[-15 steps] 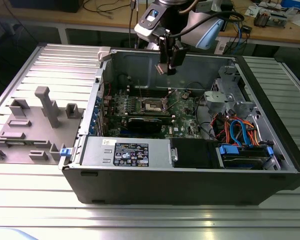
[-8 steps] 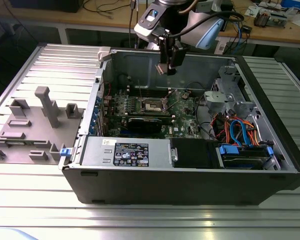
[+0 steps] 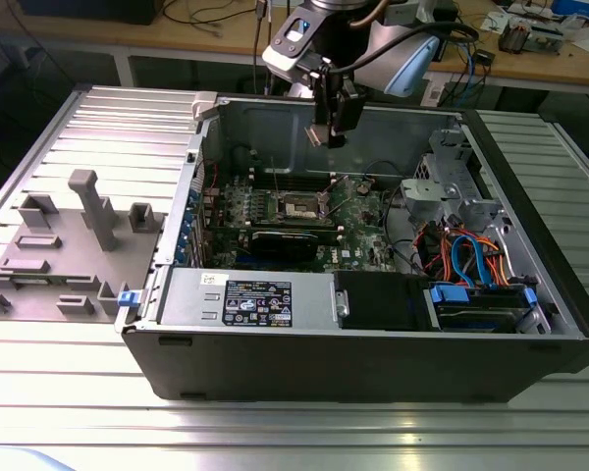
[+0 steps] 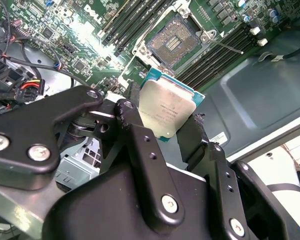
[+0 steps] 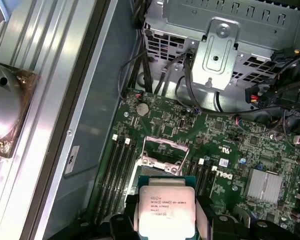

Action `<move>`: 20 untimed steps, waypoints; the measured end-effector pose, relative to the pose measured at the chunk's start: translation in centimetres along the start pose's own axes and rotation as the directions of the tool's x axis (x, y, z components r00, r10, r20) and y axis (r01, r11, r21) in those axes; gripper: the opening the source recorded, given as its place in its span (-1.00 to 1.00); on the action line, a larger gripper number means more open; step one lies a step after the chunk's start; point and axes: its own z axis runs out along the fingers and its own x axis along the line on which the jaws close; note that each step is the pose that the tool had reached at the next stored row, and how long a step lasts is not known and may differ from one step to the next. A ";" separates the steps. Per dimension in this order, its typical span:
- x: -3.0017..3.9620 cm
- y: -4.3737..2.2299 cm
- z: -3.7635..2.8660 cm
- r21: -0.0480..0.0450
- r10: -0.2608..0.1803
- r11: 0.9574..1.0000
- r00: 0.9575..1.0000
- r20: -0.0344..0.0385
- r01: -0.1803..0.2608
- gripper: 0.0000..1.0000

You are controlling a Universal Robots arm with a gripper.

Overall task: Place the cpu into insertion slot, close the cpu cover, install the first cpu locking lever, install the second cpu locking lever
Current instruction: 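Place the cpu into insertion slot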

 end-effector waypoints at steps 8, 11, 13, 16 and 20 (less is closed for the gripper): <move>0.00 0.00 0.02 0.000 0.011 1.000 1.000 0.001 -0.011 0.08; 0.00 0.00 0.02 0.000 0.013 1.000 1.000 0.001 -0.013 0.08; 0.00 0.00 0.02 0.000 0.013 1.000 1.000 0.001 -0.013 0.08; 0.00 0.00 0.02 0.000 0.013 1.000 1.000 0.001 -0.013 0.08; 0.00 0.00 0.02 0.000 0.013 1.000 1.000 0.001 -0.013 0.08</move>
